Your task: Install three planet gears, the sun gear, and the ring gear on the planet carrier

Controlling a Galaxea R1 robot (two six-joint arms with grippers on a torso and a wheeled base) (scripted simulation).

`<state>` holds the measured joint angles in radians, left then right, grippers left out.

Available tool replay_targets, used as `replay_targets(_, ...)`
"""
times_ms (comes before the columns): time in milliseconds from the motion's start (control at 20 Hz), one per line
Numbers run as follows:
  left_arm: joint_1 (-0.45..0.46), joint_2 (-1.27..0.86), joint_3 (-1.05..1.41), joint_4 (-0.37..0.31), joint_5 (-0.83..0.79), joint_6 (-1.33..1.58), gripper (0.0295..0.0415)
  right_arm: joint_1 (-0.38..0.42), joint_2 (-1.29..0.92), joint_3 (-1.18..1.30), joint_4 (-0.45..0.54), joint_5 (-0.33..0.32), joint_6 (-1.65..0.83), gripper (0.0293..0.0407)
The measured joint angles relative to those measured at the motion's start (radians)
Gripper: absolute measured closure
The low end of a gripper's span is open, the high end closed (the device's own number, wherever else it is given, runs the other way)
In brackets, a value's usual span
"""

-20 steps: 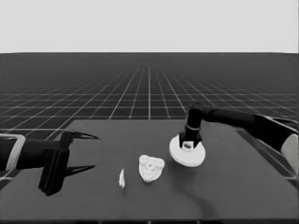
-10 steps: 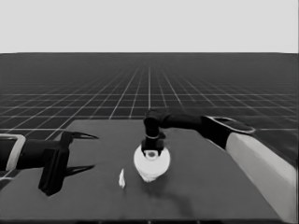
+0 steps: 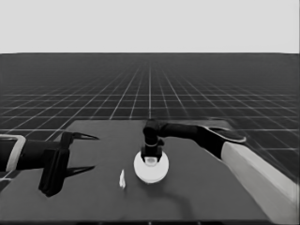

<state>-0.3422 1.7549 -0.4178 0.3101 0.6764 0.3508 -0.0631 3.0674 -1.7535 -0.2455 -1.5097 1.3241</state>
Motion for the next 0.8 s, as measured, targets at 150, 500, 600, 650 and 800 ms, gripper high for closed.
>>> replay_targets(150, 0.0, 0.0, 0.0, 0.0, 0.0, 0.0, 0.0326, -0.003, 0.001, -0.002, -0.003, 0.001, -0.001, 0.0352)
replay_targets(500, 0.0, 0.0, 0.0, 0.0, 0.0, 0.0, 0.0326, -0.005, 0.002, -0.001, -0.003, 0.002, 0.039, 0.0352)
replay_targets(600, 0.0, 0.0, 0.0, 0.0, 0.0, 0.0, 0.0326, -0.005, 0.002, -0.001, -0.002, 0.002, 0.056, 0.0352)
replay_targets(650, 0.0, 0.0, 0.0, 0.0, 0.0, 0.0, 0.0326, -0.005, 0.002, -0.001, -0.003, 0.002, 0.065, 0.0352)
replay_targets(800, 0.0, 0.0, 0.0, 0.0, 0.0, 0.0, 0.0326, -0.005, 0.002, -0.001, -0.003, 0.002, 0.091, 0.0352)
